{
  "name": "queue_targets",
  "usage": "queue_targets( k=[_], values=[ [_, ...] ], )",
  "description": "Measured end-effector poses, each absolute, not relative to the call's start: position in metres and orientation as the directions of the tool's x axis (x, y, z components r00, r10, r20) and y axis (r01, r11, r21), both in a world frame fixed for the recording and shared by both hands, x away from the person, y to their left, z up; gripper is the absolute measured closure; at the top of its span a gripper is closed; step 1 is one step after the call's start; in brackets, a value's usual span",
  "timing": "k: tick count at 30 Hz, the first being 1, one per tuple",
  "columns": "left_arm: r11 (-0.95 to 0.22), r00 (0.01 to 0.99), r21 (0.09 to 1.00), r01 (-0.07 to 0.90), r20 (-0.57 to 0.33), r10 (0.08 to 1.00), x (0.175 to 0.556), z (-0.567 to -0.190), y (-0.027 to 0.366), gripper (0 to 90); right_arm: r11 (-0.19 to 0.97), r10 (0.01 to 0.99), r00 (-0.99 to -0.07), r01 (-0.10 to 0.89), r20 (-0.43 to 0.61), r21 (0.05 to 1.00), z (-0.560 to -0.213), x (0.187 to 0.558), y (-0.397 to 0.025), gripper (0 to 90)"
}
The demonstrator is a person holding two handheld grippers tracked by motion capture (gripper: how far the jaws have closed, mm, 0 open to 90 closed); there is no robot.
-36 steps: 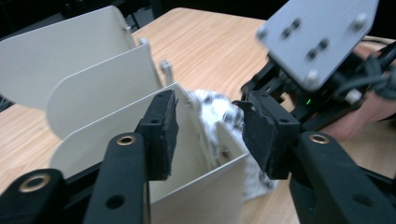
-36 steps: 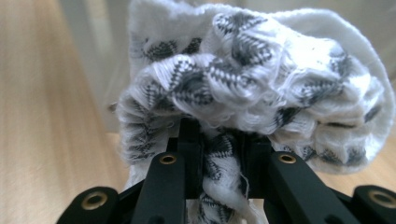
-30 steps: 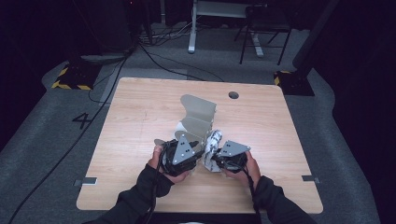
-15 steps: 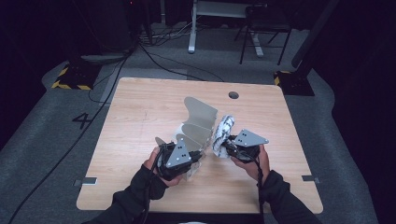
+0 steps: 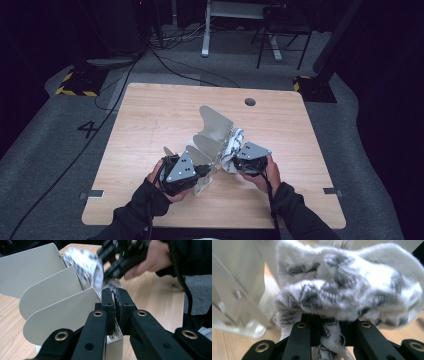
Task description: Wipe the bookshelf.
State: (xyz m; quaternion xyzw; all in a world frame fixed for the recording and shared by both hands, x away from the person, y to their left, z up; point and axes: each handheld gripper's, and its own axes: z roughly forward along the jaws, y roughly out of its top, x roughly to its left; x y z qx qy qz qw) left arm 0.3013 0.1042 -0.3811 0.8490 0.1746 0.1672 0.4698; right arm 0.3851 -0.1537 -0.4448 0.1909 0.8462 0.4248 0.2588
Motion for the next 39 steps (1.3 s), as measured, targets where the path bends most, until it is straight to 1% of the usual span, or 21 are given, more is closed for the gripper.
queue_targets(
  k=[3, 7, 9, 11, 13, 15, 17, 19, 21, 22, 24, 25, 30, 31, 35, 38, 39],
  values=[
    [-0.495, 0.884, 0.858, 0.138, 0.118, 0.451, 0.302, -0.381, 0.105, 86.1, 0.608, 0.535, -0.809, 0.169, -0.243, 0.776, -0.469, 0.392, -0.150, 74.7],
    [-0.491, 0.886, 0.861, 0.134, 0.118, 0.449, 0.302, -0.382, 0.105, 86.1, 0.633, 0.525, -0.819, 0.192, -0.234, 0.750, -0.476, 0.394, -0.149, 74.6],
    [-0.494, 0.885, 0.859, 0.133, 0.121, 0.449, 0.302, -0.382, 0.105, 86.1, 0.628, 0.513, -0.823, 0.166, -0.244, 0.760, -0.469, 0.393, -0.151, 74.7],
    [-0.490, 0.888, 0.862, 0.131, 0.118, 0.444, 0.303, -0.382, 0.105, 86.1, 0.576, 0.518, -0.822, 0.132, -0.236, 0.807, -0.452, 0.386, -0.156, 74.6],
    [-0.485, 0.889, 0.864, 0.133, 0.113, 0.444, 0.303, -0.383, 0.105, 86.1, 0.558, 0.512, -0.810, 0.060, -0.287, 0.828, -0.436, 0.378, -0.157, 74.3],
    [-0.480, 0.891, 0.867, 0.131, 0.109, 0.441, 0.304, -0.383, 0.105, 86.0, 0.528, 0.511, -0.802, 0.009, -0.309, 0.849, -0.422, 0.372, -0.158, 74.3],
    [-0.480, 0.892, 0.867, 0.135, 0.104, 0.440, 0.305, -0.383, 0.105, 86.0, 0.497, 0.516, -0.796, -0.022, -0.316, 0.867, -0.414, 0.368, -0.158, 74.2],
    [-0.474, 0.891, 0.869, 0.138, 0.099, 0.442, 0.305, -0.383, 0.104, 86.0, 0.495, 0.515, -0.797, -0.023, -0.315, 0.868, -0.412, 0.368, -0.157, 74.2],
    [-0.477, 0.890, 0.868, 0.138, 0.103, 0.444, 0.306, -0.383, 0.104, 86.0, 0.505, 0.514, -0.801, -0.006, -0.307, 0.863, -0.418, 0.371, -0.156, 74.2],
    [-0.480, 0.890, 0.867, 0.135, 0.107, 0.444, 0.306, -0.383, 0.104, 85.9, 0.533, 0.503, -0.811, 0.019, -0.299, 0.846, -0.429, 0.374, -0.154, 74.3],
    [-0.480, 0.889, 0.866, 0.136, 0.108, 0.445, 0.308, -0.383, 0.105, 85.9, 0.544, 0.501, -0.812, 0.026, -0.300, 0.838, -0.433, 0.375, -0.153, 74.4],
    [-0.478, 0.889, 0.867, 0.138, 0.105, 0.446, 0.308, -0.383, 0.105, 85.9, 0.563, 0.495, -0.820, 0.051, -0.287, 0.825, -0.441, 0.378, -0.151, 74.4],
    [-0.482, 0.889, 0.865, 0.138, 0.106, 0.446, 0.309, -0.383, 0.107, 85.8, 0.571, 0.502, -0.841, 0.145, -0.203, 0.808, -0.467, 0.386, -0.148, 74.4],
    [-0.479, 0.889, 0.866, 0.143, 0.100, 0.447, 0.310, -0.383, 0.108, 85.8, 0.587, 0.497, -0.845, 0.161, -0.197, 0.793, -0.473, 0.387, -0.147, 74.4],
    [-0.482, 0.888, 0.865, 0.142, 0.103, 0.447, 0.311, -0.383, 0.109, 85.8, 0.647, 0.470, -0.857, 0.170, -0.212, 0.743, -0.489, 0.387, -0.139, 74.4],
    [-0.476, 0.888, 0.867, 0.145, 0.098, 0.449, 0.311, -0.383, 0.109, 85.8, 0.664, 0.458, -0.855, 0.147, -0.243, 0.734, -0.485, 0.386, -0.136, 74.6],
    [-0.476, 0.887, 0.867, 0.144, 0.100, 0.450, 0.311, -0.383, 0.109, 85.8, 0.643, 0.465, -0.852, 0.138, -0.241, 0.753, -0.480, 0.385, -0.136, 74.7]
  ],
)
